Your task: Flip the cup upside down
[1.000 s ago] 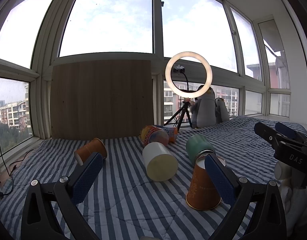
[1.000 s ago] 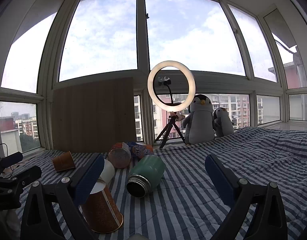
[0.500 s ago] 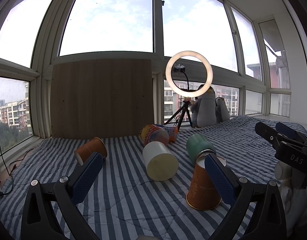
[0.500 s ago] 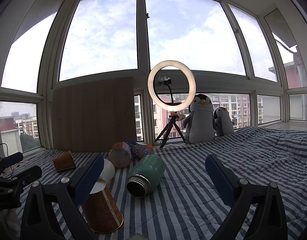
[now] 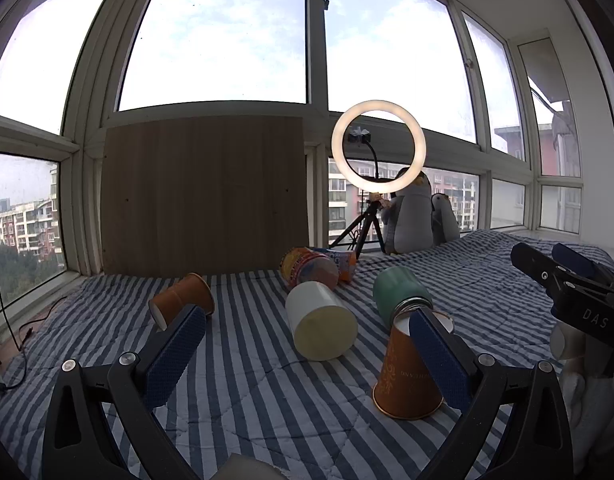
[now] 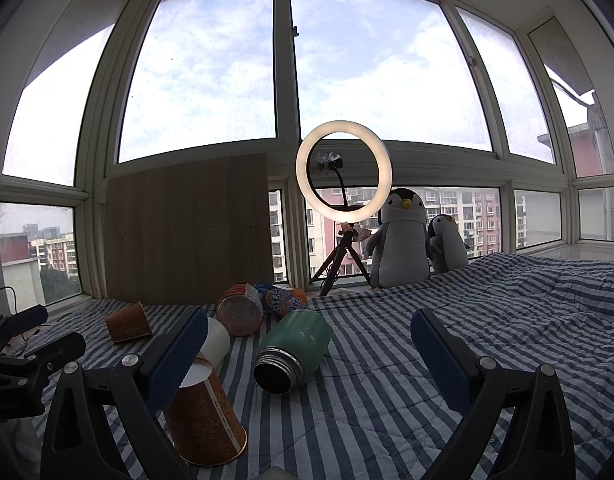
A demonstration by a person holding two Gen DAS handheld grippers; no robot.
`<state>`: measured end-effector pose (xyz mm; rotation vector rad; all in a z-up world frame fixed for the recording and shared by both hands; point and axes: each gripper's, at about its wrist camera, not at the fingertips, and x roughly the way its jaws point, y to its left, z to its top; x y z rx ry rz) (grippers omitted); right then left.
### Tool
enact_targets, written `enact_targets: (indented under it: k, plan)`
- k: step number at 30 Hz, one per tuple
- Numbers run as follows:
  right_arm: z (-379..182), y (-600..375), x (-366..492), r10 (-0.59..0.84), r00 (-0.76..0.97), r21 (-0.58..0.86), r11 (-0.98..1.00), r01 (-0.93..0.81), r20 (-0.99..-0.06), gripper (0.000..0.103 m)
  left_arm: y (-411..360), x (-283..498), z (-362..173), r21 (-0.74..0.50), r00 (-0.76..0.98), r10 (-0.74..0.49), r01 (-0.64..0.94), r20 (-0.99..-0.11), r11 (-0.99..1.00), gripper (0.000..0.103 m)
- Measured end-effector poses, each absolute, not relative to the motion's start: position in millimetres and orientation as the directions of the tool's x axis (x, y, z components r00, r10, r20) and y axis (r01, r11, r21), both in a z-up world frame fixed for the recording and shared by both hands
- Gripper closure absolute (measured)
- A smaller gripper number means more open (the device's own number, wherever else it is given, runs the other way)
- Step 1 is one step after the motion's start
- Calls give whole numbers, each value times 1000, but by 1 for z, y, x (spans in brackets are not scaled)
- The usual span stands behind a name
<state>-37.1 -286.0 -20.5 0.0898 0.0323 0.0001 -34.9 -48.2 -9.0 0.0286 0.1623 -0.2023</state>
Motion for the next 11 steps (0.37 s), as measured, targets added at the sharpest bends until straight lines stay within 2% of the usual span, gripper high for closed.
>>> enact_targets:
  k: [11]
  plan:
    - [-21,-286,-37,2,999,90,996,1,-32,3,-47,-36,-8,10,967,-196,200,-162,980,0]
